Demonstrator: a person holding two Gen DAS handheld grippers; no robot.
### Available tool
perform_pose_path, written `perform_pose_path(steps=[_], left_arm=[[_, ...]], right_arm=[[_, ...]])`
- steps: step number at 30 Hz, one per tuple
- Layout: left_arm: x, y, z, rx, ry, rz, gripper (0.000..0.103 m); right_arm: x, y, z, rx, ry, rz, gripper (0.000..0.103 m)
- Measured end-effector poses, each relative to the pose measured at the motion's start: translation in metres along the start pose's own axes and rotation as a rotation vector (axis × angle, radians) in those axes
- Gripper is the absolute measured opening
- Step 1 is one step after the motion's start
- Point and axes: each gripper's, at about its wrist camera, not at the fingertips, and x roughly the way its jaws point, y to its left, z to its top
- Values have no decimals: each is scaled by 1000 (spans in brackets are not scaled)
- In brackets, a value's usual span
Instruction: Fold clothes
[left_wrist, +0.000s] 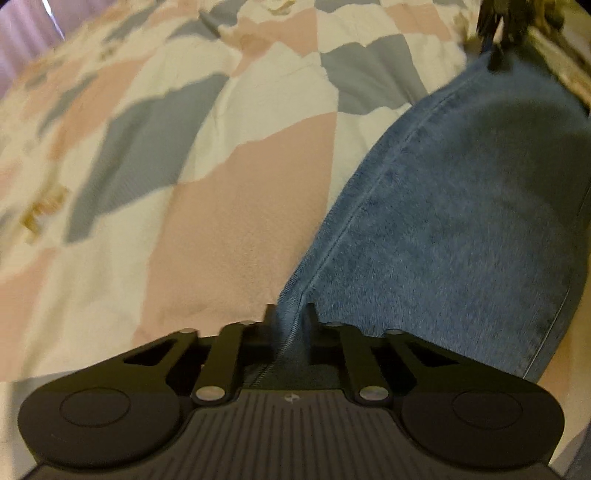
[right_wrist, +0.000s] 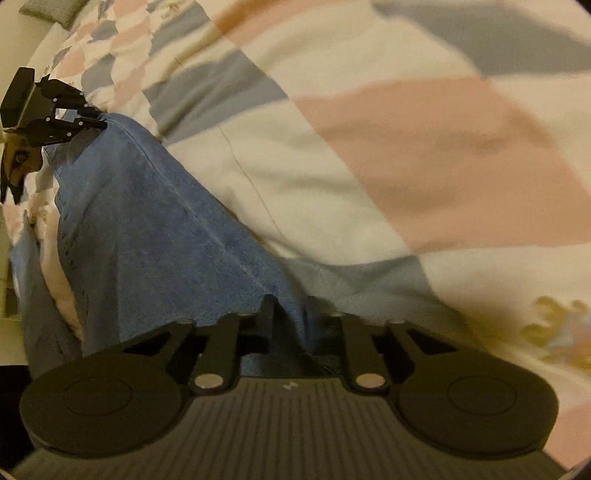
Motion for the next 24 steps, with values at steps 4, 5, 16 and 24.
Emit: perform_pose_path(steps=[4, 5, 16, 24], left_arm=[[-55, -42, -14, -23, -62, 158, 4], [-68, -52, -17, -28, -77, 197, 4], [-223, -245, -140, -300, -65, 449, 5], [-201, -338, -234, -606, 142, 406, 27]], right_arm=[[-49, 60, -33, -153, -146, -162, 4], [-63, 77, -46, -180, -191, -199, 4], [-116, 304, -294, -235, -357, -333, 4], [-58, 291, -389, 244, -242, -301, 48]])
